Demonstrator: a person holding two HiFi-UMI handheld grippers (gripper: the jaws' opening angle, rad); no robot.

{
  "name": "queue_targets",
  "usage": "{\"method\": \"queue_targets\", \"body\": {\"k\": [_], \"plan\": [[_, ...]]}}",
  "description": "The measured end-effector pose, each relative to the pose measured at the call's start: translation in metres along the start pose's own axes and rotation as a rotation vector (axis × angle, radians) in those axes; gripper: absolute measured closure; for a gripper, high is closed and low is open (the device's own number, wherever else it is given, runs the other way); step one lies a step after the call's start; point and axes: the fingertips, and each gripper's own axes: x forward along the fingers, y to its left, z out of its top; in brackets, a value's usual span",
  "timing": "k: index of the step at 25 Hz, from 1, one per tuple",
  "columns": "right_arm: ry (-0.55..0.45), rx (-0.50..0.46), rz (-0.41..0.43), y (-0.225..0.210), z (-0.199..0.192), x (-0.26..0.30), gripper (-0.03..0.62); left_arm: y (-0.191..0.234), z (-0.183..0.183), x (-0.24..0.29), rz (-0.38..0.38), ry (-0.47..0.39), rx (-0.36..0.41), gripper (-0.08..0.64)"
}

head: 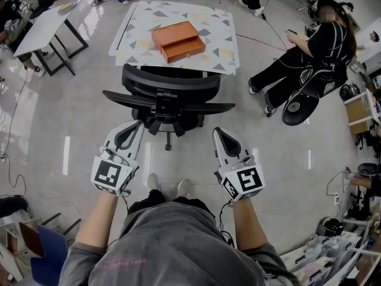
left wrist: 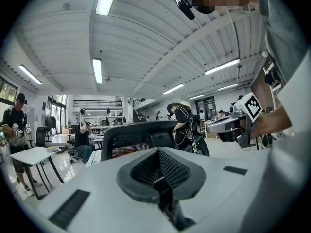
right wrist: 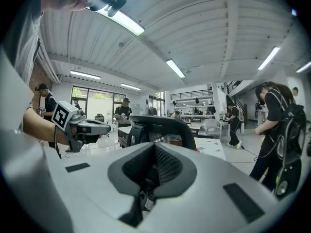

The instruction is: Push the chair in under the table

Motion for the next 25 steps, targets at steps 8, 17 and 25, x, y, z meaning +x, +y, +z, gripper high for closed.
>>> {"method": "queue_targets", "body": {"k": [8,17,25], "plan": [[0.007,0.011,0.009,0.005,0.001,0.002,0.588,0.004,0.003,-0.004,0.009,-0.003,-0.003,0.558],[0.012,0.019,0.006,0.005,-0.003,0.003,0.588,0.004,-0.004,-0.007,0.019,0.011,-0.026,0.558],[0.021,0.029,0.009,0.006,-0.005,0.002,0.588,0.006,-0.007,-0.010,0.026,0.021,-0.040,0.558]]}}
